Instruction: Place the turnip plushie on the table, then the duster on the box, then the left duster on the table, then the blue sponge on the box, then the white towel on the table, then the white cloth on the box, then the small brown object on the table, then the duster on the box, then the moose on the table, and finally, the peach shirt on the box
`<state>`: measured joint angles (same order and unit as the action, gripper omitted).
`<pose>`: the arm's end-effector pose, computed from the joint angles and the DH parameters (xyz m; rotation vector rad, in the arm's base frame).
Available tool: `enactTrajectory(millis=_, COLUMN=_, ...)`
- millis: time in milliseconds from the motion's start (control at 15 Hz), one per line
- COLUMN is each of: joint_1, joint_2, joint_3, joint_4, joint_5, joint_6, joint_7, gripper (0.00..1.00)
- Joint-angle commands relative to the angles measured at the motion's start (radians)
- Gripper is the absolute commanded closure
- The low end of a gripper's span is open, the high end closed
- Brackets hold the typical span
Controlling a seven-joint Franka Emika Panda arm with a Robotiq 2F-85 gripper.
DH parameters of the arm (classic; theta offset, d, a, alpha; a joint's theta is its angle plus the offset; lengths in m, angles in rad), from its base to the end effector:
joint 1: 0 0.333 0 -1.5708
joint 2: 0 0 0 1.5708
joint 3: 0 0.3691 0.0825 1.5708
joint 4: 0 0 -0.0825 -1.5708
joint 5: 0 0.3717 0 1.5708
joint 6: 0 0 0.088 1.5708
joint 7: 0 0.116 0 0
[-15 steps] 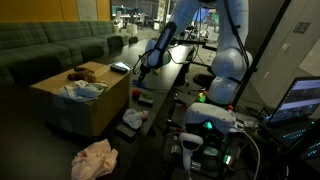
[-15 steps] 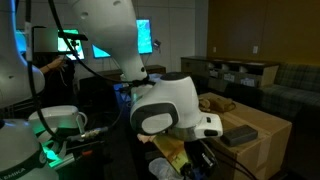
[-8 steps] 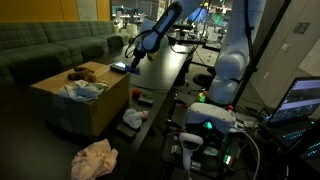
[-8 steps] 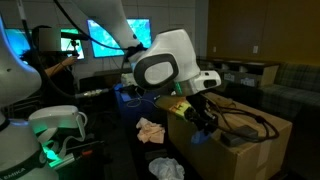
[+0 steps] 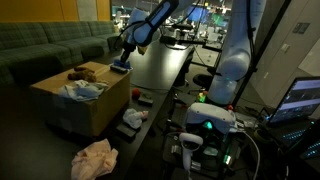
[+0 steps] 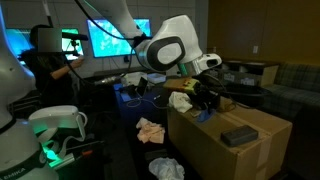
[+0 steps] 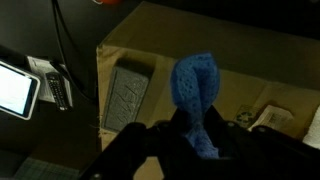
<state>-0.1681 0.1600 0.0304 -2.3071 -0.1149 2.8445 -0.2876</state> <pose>0.5565 -0.0717 0.3699 2.9427 0.3728 0.5378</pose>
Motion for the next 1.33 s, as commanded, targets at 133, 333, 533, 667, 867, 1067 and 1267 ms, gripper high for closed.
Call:
enactTrajectory(millis=133, joint_1=0.041, joint_2=0.085, joint_3=-0.038, joint_4=0.106, joint_5=-0.012, joint_6=-0.018, joint_7=-0.011, gripper=0.94)
enactTrajectory(millis=333, joint_1=0.047, joint_2=0.149, joint_3=-0.057, joint_4=0.157, joint_5=-0.033, joint_6=-0.012, joint_7=0.007, gripper=0.94)
enactTrajectory(millis=533, joint_1=0.053, joint_2=0.219, joint_3=-0.07, joint_4=0.22, joint_5=-0.044, joint_6=-0.026, joint_7=0.023, gripper=0.94)
enactTrajectory(millis=667, joint_1=0.057, joint_2=0.262, joint_3=-0.077, joint_4=0.265, joint_5=-0.042, joint_6=-0.037, joint_7=0.037, gripper=0.94)
enactTrajectory(millis=867, joint_1=0.058, joint_2=0.305, joint_3=-0.074, joint_4=0.321, joint_5=-0.031, joint_6=-0.066, joint_7=0.054, gripper=0.94)
enactTrajectory(millis=1067, joint_1=0.073, joint_2=0.338, joint_3=-0.084, joint_4=0.363, joint_5=-0.04, joint_6=-0.078, joint_7=0.085, gripper=0.94)
enactTrajectory(millis=1267, joint_1=0.086, joint_2=0.358, joint_3=-0.092, joint_4=0.396, joint_5=-0.042, joint_6=-0.091, joint_7=0.108, gripper=0.92)
